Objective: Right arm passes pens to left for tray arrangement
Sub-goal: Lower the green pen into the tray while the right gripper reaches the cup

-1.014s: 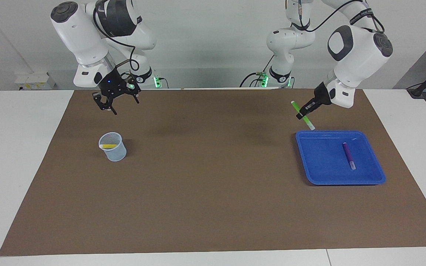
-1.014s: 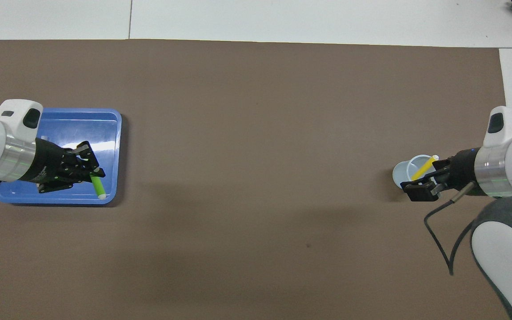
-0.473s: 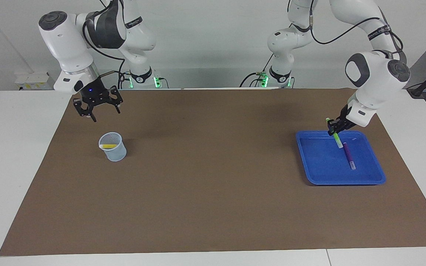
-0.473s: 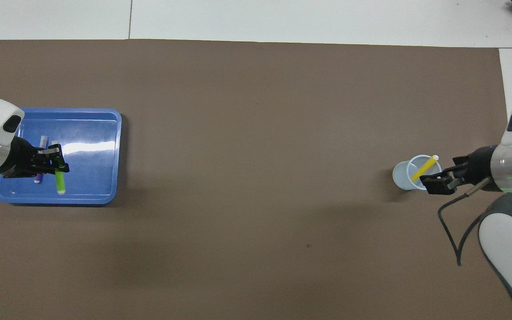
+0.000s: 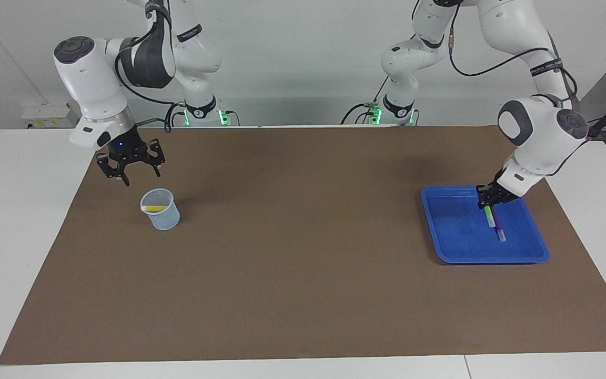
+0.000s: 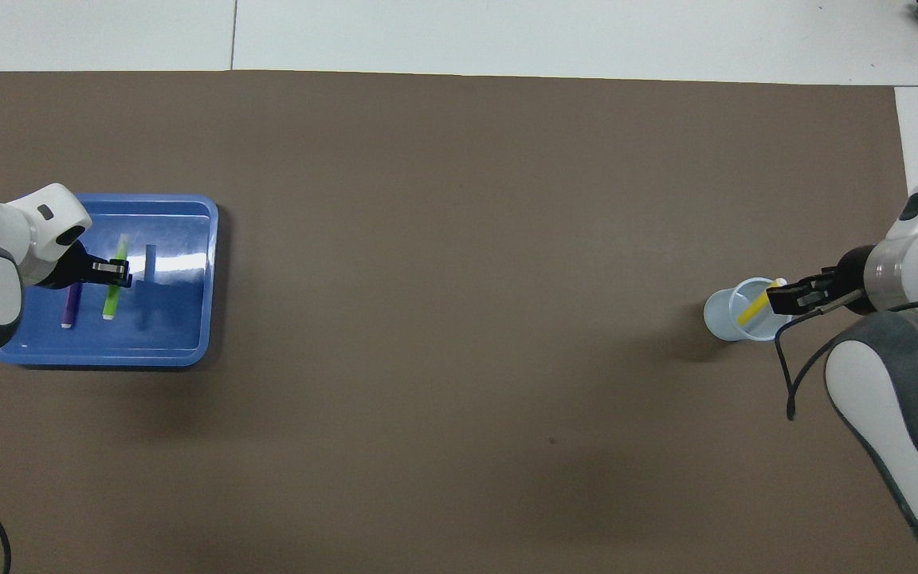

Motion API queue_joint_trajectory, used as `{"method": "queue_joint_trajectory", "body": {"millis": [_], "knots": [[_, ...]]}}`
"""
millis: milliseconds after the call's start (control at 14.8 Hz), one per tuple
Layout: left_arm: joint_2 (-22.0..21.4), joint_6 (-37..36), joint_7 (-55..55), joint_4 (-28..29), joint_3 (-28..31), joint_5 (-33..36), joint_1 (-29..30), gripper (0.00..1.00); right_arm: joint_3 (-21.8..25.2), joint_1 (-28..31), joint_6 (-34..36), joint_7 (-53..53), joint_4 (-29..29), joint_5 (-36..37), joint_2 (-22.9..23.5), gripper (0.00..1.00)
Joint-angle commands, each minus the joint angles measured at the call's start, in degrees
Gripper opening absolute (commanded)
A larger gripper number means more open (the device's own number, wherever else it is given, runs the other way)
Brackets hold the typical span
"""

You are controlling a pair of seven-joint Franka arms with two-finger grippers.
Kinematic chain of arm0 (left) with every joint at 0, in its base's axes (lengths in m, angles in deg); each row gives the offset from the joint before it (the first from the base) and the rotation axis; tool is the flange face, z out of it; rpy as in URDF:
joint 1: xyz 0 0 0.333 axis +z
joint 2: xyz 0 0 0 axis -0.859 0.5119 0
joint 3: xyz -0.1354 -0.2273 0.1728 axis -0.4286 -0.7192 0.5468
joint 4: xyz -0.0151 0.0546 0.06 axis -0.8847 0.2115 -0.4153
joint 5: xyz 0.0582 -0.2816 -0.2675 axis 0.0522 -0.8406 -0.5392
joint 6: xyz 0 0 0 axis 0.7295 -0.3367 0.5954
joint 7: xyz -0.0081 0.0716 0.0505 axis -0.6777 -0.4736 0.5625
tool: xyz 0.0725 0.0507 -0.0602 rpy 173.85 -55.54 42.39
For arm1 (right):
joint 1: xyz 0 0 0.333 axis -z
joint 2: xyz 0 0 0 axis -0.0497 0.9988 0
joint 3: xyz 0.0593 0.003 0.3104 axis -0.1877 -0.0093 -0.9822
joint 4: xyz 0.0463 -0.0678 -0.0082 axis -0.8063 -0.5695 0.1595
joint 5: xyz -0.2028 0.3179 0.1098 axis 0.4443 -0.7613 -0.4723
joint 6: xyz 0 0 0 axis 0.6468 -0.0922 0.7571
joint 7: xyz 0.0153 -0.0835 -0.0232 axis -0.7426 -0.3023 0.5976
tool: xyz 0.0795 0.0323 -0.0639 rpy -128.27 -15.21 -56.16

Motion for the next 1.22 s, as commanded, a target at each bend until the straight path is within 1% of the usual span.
{"method": "queue_joint_trajectory", "body": {"millis": [0, 135, 270, 473, 676, 878, 1149], "knots": [[1.3, 0.5, -0.4, -1.5, 0.5, 1.1, -0.6, 0.0, -0.6, 0.7, -2.8, -2.5, 0.1, 2.7, 2.0, 0.84], [1.2, 0.4, -0.2, -1.5, 0.7, 1.7, -0.3, 0.0, -0.6, 0.8, -4.9, -2.7, 0.0, 3.1, 3.6, 0.83], [1.2, 0.3, -0.2, -1.3, 0.7, 3.8, 0.4, 0.0, -0.6, 1.3, -5.6, -2.8, 0.1, 3.1, 4.7, 0.82], [1.1, -0.1, -0.2, -1.0, 0.7, 3.9, 0.5, 0.0, -0.5, 1.5, -7.1, -2.8, 0.0, 3.2, 6.1, 0.81], [0.9, -0.1, -0.2, -0.5, 0.7, 4.0, 1.2, 0.0, -0.5, 1.4, -7.1, -4.5, -0.5, 3.5, 6.1, 0.77], [0.6, 0.6, -0.2, 1.2, 0.9, 4.0, 2.3, 0.0, -0.6, 1.2, -7.5, -6.6, -1.6, 3.6, 6.1, 0.76], [0.6, 0.5, -0.2, 1.0, 0.9, 4.0, 2.3, 0.0, -0.6, 1.2, -9.5, -7.0, -2.7, 4.0, 6.3, 0.73]]}}
